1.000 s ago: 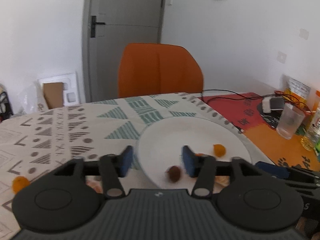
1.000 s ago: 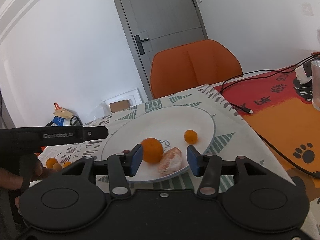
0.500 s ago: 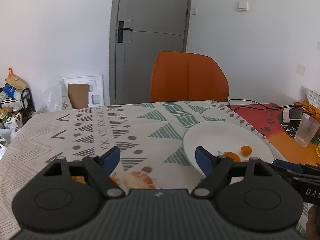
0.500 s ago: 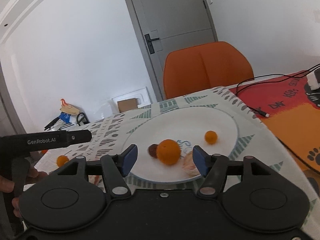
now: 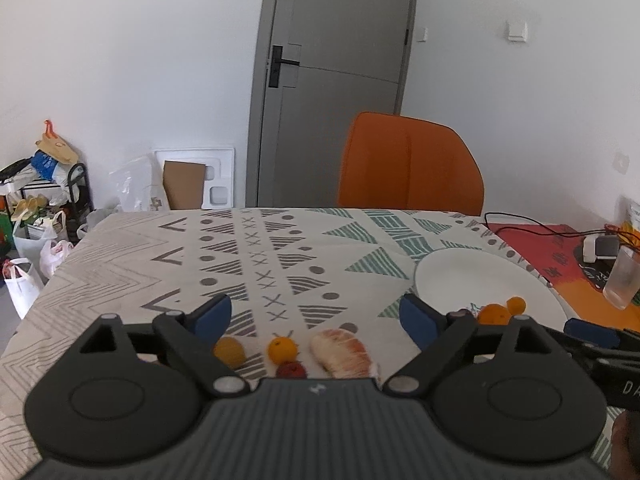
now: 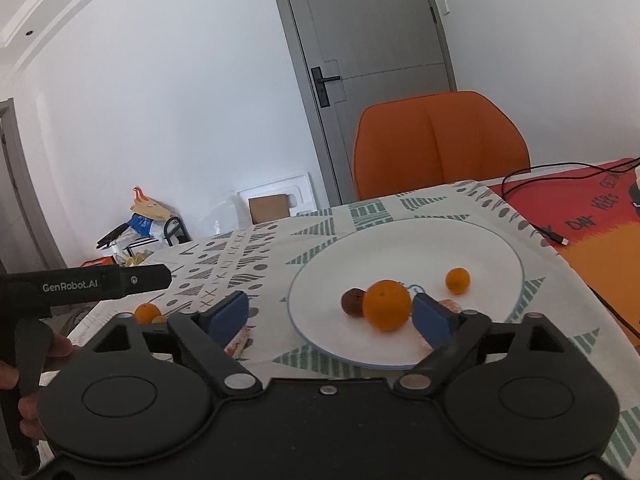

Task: Organize fruits
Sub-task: 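Move both open grippers back toward the remaining fruit on the tablecloth, then grasp a pomelo segment with the right gripper while the left grasps a round yellow fruit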

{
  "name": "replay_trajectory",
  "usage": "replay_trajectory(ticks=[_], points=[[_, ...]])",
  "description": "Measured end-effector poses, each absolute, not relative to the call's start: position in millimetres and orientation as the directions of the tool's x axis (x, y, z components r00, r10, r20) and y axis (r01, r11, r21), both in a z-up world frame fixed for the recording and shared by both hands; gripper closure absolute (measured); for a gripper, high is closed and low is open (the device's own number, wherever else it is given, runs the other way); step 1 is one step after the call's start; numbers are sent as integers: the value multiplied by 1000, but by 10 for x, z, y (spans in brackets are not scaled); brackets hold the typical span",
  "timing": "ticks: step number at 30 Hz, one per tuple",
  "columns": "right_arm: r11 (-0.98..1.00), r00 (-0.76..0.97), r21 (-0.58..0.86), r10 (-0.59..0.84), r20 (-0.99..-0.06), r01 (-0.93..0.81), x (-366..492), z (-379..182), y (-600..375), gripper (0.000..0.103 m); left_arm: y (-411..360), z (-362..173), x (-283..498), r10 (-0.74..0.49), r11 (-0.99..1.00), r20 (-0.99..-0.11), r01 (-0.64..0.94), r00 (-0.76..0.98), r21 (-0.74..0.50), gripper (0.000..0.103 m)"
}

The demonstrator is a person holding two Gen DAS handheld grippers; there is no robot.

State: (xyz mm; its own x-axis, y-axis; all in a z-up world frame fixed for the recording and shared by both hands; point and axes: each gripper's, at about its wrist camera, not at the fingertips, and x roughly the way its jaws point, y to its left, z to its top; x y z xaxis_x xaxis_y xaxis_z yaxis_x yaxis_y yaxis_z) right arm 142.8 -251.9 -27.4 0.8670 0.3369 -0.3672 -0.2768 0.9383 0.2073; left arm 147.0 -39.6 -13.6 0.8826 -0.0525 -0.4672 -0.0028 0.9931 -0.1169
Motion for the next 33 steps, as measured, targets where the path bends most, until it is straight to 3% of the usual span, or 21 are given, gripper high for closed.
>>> replay_trajectory(ticks=[3,14,25,33], points=[[941,872,199,330,-363,-273,1415,-272,-2458,0,-296,-147,1421,-31,992,-461,-30,887,-125,8],[932,852,181,362,-377,-316,1421,-295,-2228,0,139,-150,1256,17,973,-430,-114,903,-199,5],[916,820,159,400,-410,-367,1489,-360,-1965,1,424,-276,1202,60,964,-461,-171,886,-202,5],[898,775,128,430,-462,-422,1576,-435,-1737,26,470,-401,1139,51,967,-473,-163,879,-198,5]])
